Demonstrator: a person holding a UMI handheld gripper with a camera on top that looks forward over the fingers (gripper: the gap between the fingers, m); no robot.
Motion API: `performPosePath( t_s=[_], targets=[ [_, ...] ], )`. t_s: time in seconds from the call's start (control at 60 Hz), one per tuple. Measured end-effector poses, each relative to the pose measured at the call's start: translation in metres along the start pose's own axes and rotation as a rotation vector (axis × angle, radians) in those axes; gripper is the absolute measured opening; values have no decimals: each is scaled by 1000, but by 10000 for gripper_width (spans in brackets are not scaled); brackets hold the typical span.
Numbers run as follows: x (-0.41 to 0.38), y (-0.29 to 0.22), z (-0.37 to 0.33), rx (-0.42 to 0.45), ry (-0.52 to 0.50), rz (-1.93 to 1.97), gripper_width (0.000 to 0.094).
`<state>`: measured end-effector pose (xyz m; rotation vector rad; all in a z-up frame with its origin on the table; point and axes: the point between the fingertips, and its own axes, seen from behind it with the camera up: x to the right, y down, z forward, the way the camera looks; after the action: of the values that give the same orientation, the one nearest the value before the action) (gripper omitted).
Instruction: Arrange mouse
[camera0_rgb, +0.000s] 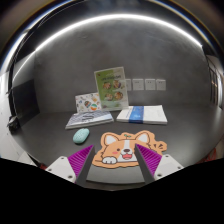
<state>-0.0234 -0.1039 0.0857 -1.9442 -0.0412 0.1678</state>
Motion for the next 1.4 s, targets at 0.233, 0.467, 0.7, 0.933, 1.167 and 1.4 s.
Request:
performPosePath(
  t_s=[0.233,0.467,0.7,0.933,1.167,1.4],
  targets=[
    [-75,-13,68,-29,-69,-11,829],
    [-156,18,160,-161,-96,-64,823],
    [-172,34,211,-213,-19,-111,819],
    [-162,38,220,-241,34,-56,524],
    [-169,20,196,-206,-56,-104,426],
    [-100,-135,60,194,-33,-108,420]
  ],
)
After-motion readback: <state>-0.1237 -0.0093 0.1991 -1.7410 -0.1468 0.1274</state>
